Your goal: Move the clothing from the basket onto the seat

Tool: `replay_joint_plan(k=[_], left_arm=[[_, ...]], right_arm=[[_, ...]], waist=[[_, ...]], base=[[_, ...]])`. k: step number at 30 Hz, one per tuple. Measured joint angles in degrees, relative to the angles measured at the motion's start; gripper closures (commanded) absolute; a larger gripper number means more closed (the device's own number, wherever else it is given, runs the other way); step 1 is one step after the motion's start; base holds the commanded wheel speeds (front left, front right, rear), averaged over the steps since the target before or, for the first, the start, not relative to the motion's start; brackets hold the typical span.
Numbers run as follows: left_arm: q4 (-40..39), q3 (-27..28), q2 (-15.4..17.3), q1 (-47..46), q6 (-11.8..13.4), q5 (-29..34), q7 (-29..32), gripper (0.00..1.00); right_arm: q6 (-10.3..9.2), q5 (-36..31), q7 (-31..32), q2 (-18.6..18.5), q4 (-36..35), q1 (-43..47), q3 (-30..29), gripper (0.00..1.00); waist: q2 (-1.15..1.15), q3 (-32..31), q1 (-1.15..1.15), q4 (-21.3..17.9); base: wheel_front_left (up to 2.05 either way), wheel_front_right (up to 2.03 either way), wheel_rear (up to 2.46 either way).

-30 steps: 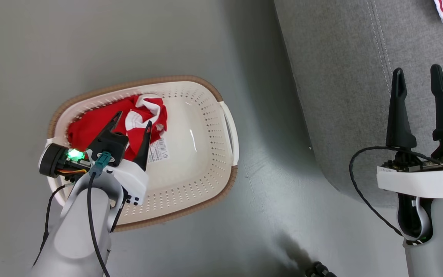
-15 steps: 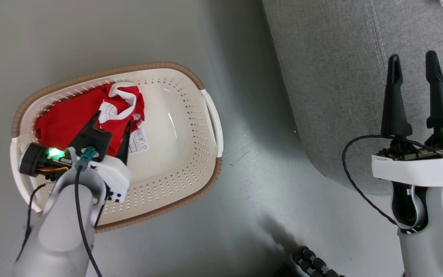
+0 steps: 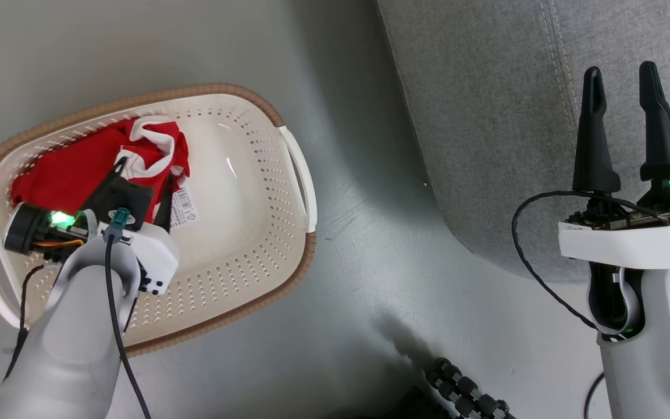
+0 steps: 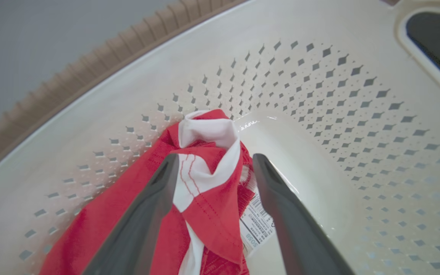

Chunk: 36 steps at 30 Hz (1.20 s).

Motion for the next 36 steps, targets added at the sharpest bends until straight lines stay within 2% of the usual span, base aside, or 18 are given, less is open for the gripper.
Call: replay_joint_plan(k=[5,17,28,29,30,31,33,34,35,36], left_arm=[[1.9,-0.2,0.7,-1.1,0.3,0.5,1.2,0.0],[4.2,-0.7,1.6,-3.3,4.0,2.3,1.5,0.0],[7.6,-3.0,1.5,-3.7,4.3,4.4,2.5,0.0],[8.1,-3.2,1.7,-4.0,4.3,4.6,2.8,0.18],[8.4,-3.2,1.8,-4.3,4.3,4.6,3.0,0.41],[8.5,-3.2,1.9,-4.5,4.3,4.6,3.0,0.57],[8.7,-3.2,2.0,-4.7,4.3,4.6,3.0,0.8],[8.8,-3.3,1.9,-4.7,4.3,4.6,3.0,0.95],[9.0,-3.3,1.9,-4.7,4.3,4.6,3.0,1.0],[9.1,-3.4,1.8,-4.7,4.3,4.6,3.0,1.0]], right_arm=[[0.0,0.4,0.0,0.0,-0.1,-0.1,0.5,0.0],[0.0,1.0,0.0,0.0,-0.1,-2.1,1.0,0.0],[0.0,1.5,0.0,0.0,0.0,-2.1,1.4,0.0],[0.0,1.5,0.0,0.0,0.0,-2.1,1.4,0.0],[0.0,1.5,0.0,0.0,0.1,-2.1,1.4,0.0],[0.0,1.5,0.0,0.0,0.1,-2.1,1.4,0.0],[0.0,1.5,0.0,0.0,0.1,-2.1,1.3,0.0],[0.0,1.5,0.0,0.0,0.1,-2.1,1.3,0.0],[0.0,1.5,0.0,0.0,0.1,-2.1,1.3,0.0],[0.0,1.5,0.0,0.0,0.1,-2.1,1.3,0.0]], waist=[[0.0,0.7,0.0,-0.7],[0.0,1.6,0.0,-1.6],[0.0,1.7,0.0,-2.0],[0.0,1.7,0.0,-2.0],[0.0,1.8,0.0,-2.1],[0.0,1.8,0.0,-2.1],[0.0,1.7,0.0,-2.2],[0.0,1.7,0.0,-2.2],[0.0,1.7,0.0,-2.2],[0.0,1.7,0.0,-2.2]], base=[[0.0,0.0,0.0],[0.0,0.0,0.0],[0.0,0.0,0.0],[0.0,0.0,0.0],[0.0,0.0,0.0],[0.0,0.0,0.0],[0.0,0.0,0.0],[0.0,0.0,0.0],[0.0,0.0,0.0],[0.0,0.0,0.0]])
